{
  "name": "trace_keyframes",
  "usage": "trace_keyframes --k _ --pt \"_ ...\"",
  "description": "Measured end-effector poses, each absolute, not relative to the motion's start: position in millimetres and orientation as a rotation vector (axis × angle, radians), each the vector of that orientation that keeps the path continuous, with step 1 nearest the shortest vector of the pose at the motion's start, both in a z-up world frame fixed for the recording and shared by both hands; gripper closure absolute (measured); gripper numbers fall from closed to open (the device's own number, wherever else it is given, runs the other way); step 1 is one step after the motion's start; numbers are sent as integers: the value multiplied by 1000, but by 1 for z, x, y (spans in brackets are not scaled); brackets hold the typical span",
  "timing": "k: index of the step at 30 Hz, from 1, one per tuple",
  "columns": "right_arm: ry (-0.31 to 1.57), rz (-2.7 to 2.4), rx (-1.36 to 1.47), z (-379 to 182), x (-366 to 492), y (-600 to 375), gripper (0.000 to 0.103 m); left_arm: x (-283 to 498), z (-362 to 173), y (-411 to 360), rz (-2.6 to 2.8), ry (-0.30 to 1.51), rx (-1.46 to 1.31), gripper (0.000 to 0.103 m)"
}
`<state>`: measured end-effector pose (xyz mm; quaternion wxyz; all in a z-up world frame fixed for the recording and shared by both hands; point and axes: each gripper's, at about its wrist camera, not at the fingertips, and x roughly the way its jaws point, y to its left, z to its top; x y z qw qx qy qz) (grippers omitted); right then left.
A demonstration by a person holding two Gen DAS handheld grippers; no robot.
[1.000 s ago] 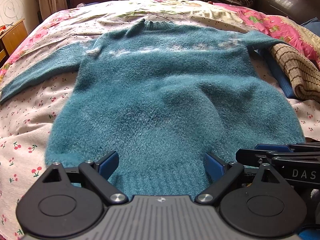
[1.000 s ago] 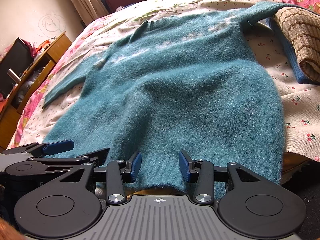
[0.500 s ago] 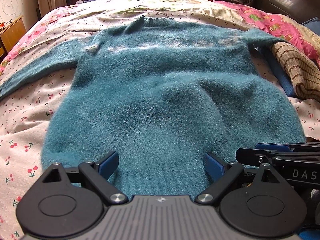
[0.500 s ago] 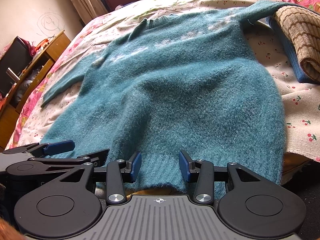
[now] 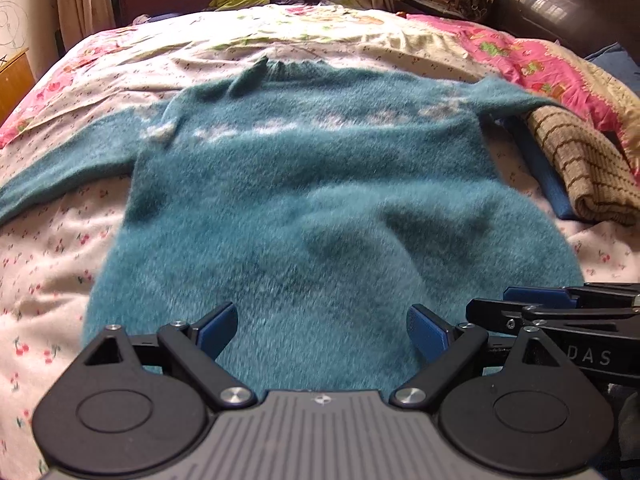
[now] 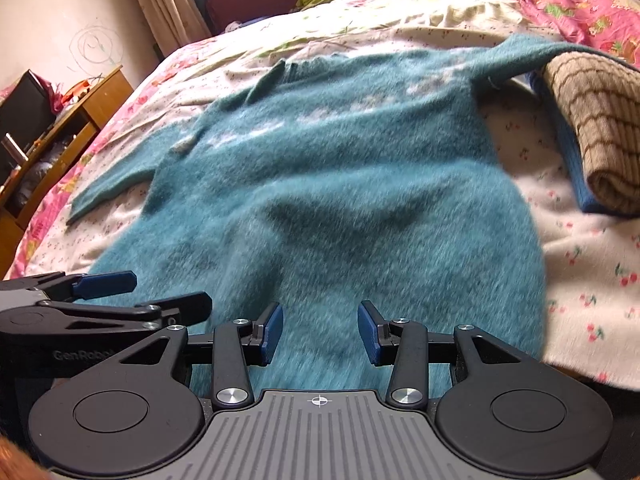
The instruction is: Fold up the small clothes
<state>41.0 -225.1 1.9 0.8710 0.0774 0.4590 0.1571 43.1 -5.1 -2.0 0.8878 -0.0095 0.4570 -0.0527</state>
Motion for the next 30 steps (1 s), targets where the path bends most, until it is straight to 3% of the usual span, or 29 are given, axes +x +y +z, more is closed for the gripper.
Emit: trace_keyframes --k 9,17,30 --pt "919 219 209 12 80 -256 62 87 1 -15 -170 949 -17 2" --pt "889 125 279 11 114 -290 62 79 -51 -34 -227 1106 46 2" --pt "646 -92 461 61 179 -401 62 140 5 -84 -379 937 31 2"
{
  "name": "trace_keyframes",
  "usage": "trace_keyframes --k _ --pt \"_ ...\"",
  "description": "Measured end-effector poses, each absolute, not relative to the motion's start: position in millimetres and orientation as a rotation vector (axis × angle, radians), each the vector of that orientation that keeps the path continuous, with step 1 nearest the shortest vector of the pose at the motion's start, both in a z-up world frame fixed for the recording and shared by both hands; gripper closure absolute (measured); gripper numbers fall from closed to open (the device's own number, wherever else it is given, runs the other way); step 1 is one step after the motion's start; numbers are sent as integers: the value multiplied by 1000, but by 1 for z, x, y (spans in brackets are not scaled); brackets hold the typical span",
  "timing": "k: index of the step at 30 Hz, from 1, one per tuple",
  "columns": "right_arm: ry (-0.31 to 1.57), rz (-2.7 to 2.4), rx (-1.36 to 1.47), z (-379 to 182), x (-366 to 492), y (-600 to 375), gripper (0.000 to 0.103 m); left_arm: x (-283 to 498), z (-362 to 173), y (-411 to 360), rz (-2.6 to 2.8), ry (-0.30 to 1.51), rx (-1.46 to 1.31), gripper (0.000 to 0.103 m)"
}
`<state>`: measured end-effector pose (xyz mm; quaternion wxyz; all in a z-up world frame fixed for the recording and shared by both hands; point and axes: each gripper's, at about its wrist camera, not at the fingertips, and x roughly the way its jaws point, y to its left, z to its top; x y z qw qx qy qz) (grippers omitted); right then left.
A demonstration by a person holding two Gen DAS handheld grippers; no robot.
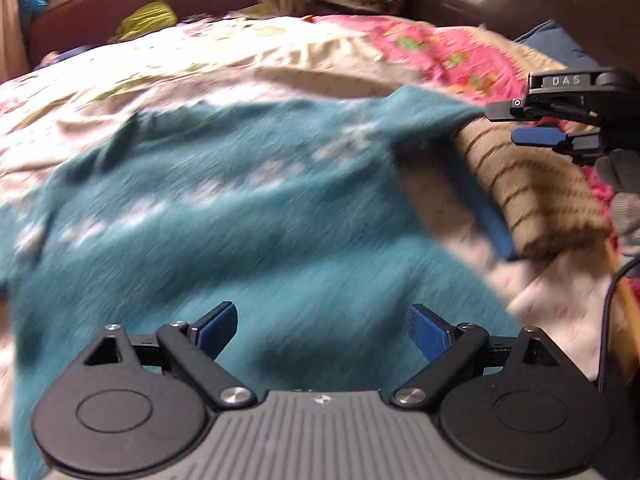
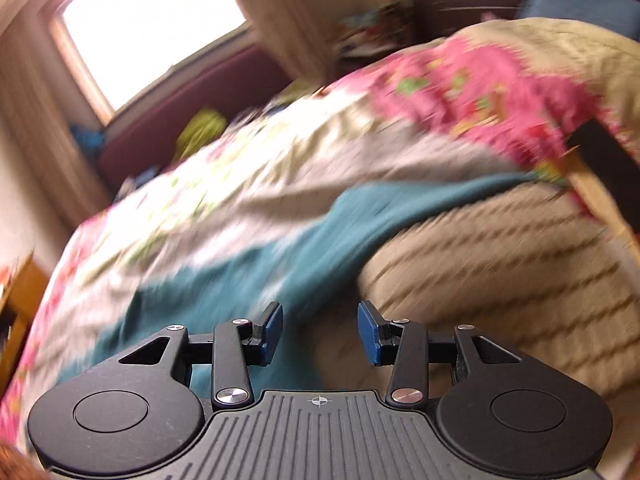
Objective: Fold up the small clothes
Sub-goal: 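Reach the right gripper to the sleeve cuff beside the striped cloth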
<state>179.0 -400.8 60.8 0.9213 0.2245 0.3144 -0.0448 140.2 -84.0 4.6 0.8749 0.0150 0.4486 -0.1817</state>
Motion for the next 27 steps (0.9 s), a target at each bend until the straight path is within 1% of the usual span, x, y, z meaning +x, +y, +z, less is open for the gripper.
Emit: trace_keyframes --k 4,5,9,12,20,27 --pt "610 -193 568 54 201 -453 61 163 12 -114 -446 913 21 2" --pt "607 -201 616 49 206 -465 60 166 13 -121 -458 908 23 2" --pt "597 -199 819 28 223 -500 60 175 10 -141 -492 921 25 2" --pt "592 -215 905 18 228 -511 63 176 4 -146 -493 947 29 2" --pt "591 -303 894 14 247 -512 63 176 -3 -151 -493 965 25 2" --pt "563 -389 949 7 262 -519 62 178 -6 -146 -479 968 11 2"
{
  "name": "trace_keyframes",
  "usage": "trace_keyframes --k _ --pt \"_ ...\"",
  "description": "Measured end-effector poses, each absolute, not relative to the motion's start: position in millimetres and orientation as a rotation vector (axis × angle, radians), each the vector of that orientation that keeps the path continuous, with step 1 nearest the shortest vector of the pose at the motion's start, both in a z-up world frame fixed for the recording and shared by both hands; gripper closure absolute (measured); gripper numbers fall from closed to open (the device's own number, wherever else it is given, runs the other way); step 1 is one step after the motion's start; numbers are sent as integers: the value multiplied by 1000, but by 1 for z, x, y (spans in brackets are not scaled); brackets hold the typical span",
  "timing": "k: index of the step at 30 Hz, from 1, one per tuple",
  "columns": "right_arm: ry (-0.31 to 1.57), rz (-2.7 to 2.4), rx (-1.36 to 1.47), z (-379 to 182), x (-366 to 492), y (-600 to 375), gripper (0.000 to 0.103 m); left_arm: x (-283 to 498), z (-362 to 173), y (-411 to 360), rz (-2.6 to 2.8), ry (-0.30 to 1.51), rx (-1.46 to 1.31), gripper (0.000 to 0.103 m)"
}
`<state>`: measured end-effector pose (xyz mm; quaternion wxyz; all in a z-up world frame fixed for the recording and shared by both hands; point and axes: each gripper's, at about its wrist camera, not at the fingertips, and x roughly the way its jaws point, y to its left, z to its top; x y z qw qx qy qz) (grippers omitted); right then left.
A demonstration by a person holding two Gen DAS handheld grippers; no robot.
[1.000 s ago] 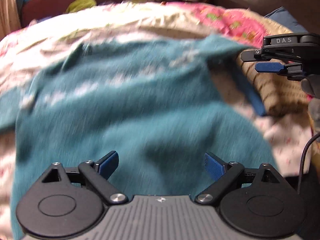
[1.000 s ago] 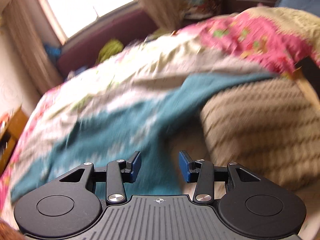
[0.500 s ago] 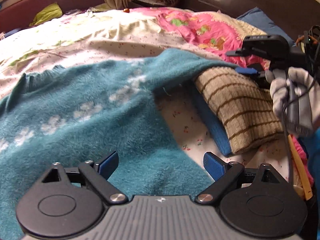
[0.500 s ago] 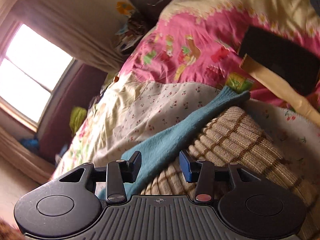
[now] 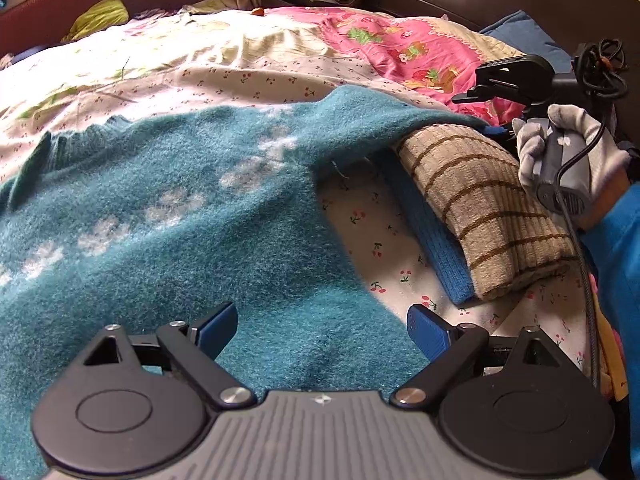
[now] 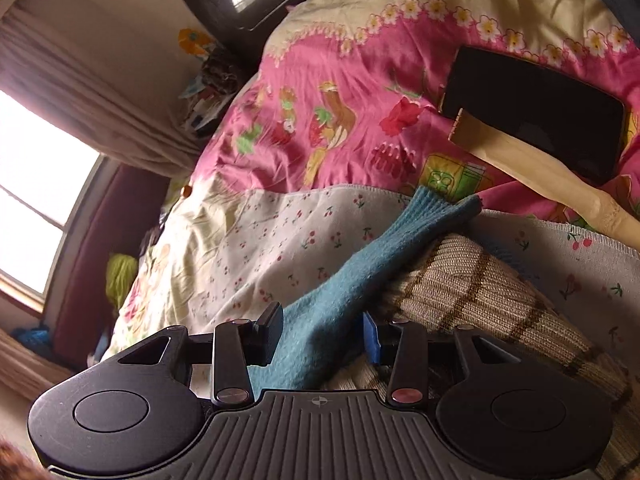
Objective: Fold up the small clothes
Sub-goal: 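Reach the right gripper to the sleeve cuff beside the striped cloth, then grasp the cuff with the right gripper and fold the sleeve across the body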
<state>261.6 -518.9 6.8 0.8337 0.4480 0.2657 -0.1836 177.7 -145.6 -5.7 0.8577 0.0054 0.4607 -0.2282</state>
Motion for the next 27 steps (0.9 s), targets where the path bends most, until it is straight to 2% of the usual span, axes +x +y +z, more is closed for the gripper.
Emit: trace_keyframes --k 4,7,12,17,21,27 --pt "537 -449 941 1 271 -517 64 178 -9 -144 -475 978 0 2" --pt "530 -427 901 12 273 -510 87 174 -6 -135 -462 968 -27 2" --pt "464 -328 618 61 278 -446 89 165 -4 -97 -394 936 -78 2" --pt "453 -104 284 84 304 -324 89 149 -4 -51 -309 891 -97 2" --pt "519 99 39 52 314 -218 89 139 -11 -20 -233 852 -89 2" --pt "606 330 -373 -31 296 -97 90 139 -32 17 -167 871 -135 2"
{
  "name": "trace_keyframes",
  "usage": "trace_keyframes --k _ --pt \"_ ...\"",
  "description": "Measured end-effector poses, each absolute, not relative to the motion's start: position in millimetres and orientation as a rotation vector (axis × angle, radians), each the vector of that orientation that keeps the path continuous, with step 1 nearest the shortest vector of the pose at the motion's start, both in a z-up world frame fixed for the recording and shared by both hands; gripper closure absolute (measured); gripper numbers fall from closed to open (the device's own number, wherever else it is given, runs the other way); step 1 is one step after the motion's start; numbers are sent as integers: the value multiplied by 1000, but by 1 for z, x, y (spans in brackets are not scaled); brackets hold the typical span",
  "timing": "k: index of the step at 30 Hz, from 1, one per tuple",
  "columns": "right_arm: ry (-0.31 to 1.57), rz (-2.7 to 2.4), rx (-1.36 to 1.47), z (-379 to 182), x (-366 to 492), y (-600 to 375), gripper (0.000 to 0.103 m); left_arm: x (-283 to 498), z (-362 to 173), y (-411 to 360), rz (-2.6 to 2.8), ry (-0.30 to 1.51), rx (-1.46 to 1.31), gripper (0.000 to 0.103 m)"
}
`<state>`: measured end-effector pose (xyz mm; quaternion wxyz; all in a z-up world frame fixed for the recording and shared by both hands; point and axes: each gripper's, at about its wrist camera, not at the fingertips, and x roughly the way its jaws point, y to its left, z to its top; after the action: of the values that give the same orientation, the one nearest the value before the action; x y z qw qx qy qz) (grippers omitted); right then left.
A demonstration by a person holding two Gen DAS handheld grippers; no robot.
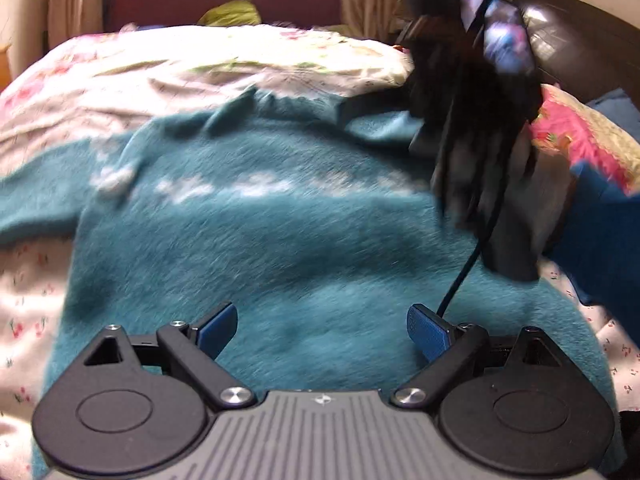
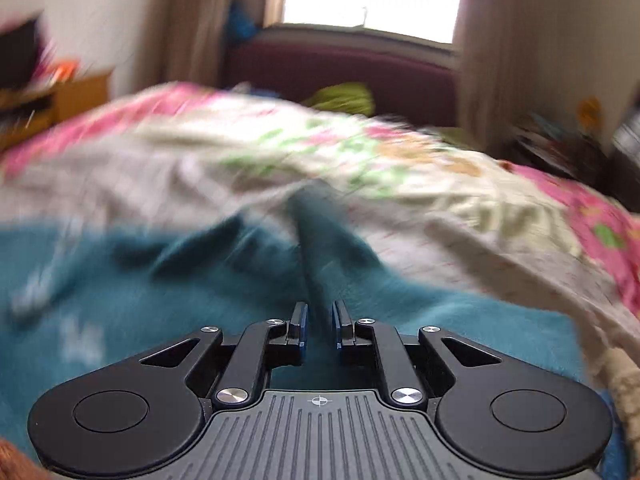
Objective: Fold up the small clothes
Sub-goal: 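Grasp the cuff with the right gripper and fold the sleeve across the body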
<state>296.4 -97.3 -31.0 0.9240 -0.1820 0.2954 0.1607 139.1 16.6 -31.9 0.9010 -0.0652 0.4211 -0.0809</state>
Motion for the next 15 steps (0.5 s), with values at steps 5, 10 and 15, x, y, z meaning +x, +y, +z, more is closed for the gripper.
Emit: trace_keyframes --k 5,10,15 --pt "627 332 -456 -46 285 -81 89 143 -42 29 -190 897 -187 2" --pt "585 296 -468 -38 291 -90 86 140 -37 37 -199 860 -219 2" --pt "543 294 -560 -41 312 -78 74 144 -38 45 -193 863 -254 2"
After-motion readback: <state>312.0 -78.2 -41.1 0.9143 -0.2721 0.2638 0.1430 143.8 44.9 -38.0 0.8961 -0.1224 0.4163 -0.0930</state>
